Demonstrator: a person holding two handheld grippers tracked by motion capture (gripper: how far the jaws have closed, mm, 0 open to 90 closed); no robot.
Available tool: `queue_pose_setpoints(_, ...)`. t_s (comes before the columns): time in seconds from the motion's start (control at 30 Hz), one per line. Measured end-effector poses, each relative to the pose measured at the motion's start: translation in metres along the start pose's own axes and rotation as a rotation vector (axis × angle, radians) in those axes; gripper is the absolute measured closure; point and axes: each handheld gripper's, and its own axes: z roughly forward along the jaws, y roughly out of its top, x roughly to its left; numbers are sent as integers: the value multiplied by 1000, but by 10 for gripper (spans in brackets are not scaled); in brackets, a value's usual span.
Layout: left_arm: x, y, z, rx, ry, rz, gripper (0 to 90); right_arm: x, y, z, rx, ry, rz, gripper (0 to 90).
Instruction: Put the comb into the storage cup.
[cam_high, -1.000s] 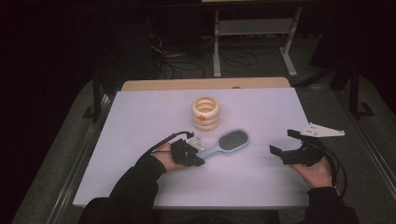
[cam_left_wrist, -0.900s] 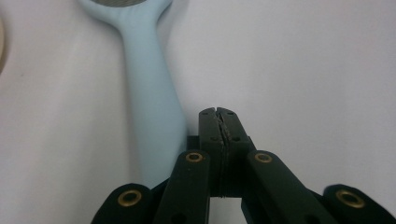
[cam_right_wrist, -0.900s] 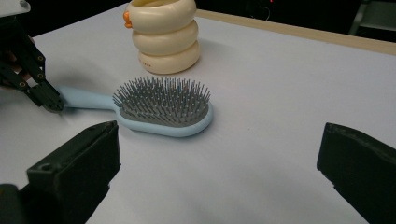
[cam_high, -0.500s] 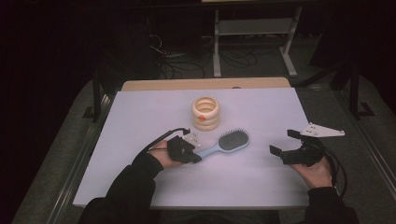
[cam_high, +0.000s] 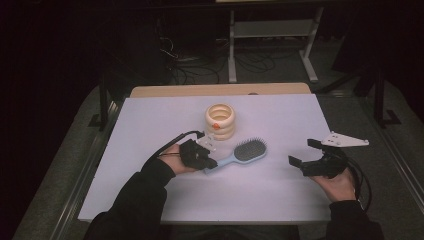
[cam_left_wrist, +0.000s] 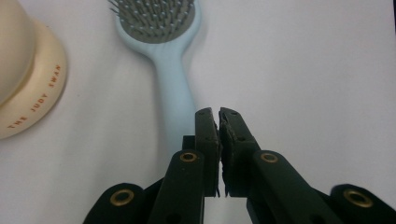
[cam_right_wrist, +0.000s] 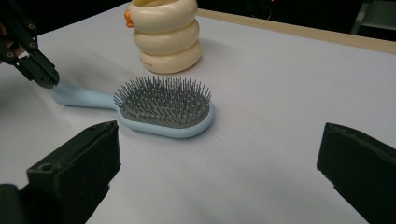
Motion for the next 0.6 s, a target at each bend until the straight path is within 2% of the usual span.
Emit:
queue_pose_setpoints(0.27, 6, 5, -1, -9, -15, -15, 790, 0, 0, 0, 1, 4, 1, 0)
queue_pose_setpoints(0.37, 8, 8, 1, -12, -52, -29, 735, 0, 0, 0, 0, 5, 0, 0)
queue_pose_setpoints(0.43, 8, 11, 3, 4, -67, -33, 695, 0, 0, 0, 2, 5, -1, 0)
queue_pose_setpoints(0.6, 7, 18, 6, 7, -54, -30, 586, 0, 0, 0, 4, 9, -1, 0)
